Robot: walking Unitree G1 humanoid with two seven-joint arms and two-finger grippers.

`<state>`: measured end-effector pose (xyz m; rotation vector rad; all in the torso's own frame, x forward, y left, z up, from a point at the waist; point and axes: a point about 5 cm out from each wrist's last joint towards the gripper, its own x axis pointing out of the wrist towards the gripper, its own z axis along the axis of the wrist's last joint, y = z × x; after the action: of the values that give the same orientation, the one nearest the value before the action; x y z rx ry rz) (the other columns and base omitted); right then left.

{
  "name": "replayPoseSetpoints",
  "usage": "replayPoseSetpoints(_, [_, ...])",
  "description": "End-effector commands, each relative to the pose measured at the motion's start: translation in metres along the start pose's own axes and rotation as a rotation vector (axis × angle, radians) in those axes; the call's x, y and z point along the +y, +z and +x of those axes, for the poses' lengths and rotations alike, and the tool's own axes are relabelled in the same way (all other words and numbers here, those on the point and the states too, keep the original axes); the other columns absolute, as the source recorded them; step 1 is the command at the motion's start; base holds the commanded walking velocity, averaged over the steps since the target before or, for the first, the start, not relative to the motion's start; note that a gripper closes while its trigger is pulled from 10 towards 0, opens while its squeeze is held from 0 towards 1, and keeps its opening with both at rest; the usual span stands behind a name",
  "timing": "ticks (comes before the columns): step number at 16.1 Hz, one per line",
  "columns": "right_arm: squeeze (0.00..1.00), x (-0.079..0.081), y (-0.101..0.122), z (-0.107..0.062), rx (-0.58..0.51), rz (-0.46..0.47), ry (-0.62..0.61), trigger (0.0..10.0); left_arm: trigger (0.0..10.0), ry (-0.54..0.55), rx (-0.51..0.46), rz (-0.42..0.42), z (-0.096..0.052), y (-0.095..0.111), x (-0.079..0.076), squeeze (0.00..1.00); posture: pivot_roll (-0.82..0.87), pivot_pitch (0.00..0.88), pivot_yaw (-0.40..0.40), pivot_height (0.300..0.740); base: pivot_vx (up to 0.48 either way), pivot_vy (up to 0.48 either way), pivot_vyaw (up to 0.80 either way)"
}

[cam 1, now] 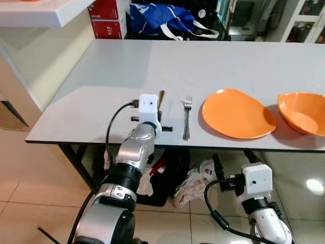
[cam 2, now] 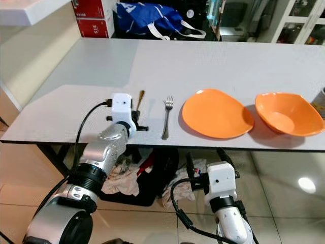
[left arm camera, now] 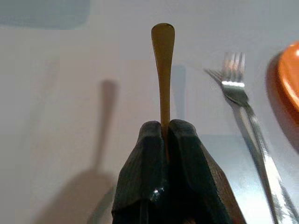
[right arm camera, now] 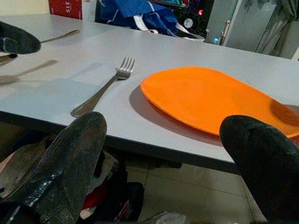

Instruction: Setting the table

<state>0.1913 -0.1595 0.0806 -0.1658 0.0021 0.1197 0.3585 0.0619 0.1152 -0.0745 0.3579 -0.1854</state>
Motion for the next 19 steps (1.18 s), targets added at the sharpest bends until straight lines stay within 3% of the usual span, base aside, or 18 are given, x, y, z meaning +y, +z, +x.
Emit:
replayPoseSetpoints(1, [0.00, -0.001, 0.002, -0.001, 0.000, -0.008, 0.001, 10.0, 0.0, -0.037, -0.026, 0.029, 0.002, 0.011, -0.009, 0.00, -0.20, 0.026, 0.038, 0.736, 0.000, 0.000, 0.00])
replayPoseSetpoints(7, [0.00, 0.001, 0.003, -0.005, 0.006, -0.006, -0.002, 10.0, 0.0, -0.041, 0.005, 0.016, 0.008, 0.011, -0.020, 0.00, -0.22, 0.036, 0.042, 0.736, 0.000, 0.000, 0.00])
replayPoseSetpoints(12, [0.00, 0.000, 0.005, -0.011, 0.019, -0.013, -0.001, 10.0, 0.0, -0.058, 0.037, -0.045, 0.011, 0.008, -0.035, 0.00, -0.25, 0.043, 0.038, 0.736, 0.000, 0.000, 0.00])
replayPoseSetpoints(19, [0.00, 0.001, 0.007, -0.019, 0.029, -0.019, -0.015, 10.0, 0.0, -0.108, -0.020, -0.020, 0.013, 0.020, -0.051, 0.00, -0.29, 0.039, 0.049, 0.736, 0.000, 0.000, 0.00])
